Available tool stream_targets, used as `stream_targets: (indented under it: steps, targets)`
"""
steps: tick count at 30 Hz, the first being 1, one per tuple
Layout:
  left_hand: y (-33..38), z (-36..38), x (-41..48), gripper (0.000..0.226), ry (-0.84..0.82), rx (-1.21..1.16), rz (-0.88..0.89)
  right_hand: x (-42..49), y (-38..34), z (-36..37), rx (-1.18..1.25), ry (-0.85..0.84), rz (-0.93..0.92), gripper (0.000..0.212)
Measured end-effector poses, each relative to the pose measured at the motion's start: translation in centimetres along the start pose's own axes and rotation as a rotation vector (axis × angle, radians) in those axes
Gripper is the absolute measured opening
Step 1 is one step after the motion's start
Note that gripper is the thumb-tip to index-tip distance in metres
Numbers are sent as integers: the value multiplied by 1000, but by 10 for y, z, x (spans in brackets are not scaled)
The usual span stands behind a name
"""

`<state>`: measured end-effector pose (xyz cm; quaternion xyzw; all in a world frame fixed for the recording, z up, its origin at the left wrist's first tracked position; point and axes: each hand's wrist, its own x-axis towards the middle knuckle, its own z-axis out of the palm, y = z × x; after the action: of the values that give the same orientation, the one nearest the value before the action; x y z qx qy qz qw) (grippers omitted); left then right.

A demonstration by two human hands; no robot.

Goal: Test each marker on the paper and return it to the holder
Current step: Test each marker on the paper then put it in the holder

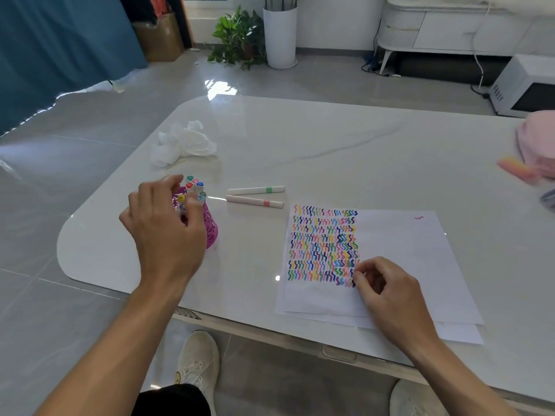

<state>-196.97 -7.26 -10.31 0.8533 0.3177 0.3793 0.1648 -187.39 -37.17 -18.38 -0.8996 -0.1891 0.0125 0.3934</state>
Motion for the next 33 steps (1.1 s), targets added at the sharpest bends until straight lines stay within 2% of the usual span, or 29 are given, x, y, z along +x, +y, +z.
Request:
stream_targets:
  steps: [7, 9, 11, 15, 18, 22, 26, 29, 33]
  targets:
    - [16, 15, -13, 23, 5, -54, 348, 0, 1, -1, 37, -6, 13, 14]
    - [22, 26, -20, 21, -49, -74, 451, 1, 0, -2, 51, -10, 21, 13]
    - [27, 39, -29, 20, -175, -82, 505, 1, -1, -2, 65, -14, 34, 11]
    - [29, 67, -41, 24, -433, -7, 423, -1, -1, -5, 111, -16, 50, 9]
    - [22, 86, -34, 32, -522, 2, 333, -1, 0, -8, 126, -22, 61, 6]
    - [8, 106, -17, 41, -552, -26, 250, 0, 0, -9, 133, -27, 65, 6]
    - [-1, 123, -9, 52, -639, -27, 259, 0, 1, -9, 126, -36, 53, 6]
    - [-5, 127, -7, 47, -640, 73, 250, -1, 2, -9, 121, -40, 45, 5]
    - [-2, 119, -10, 37, -549, 95, 252, -2, 1, -10, 113, -50, 41, 5]
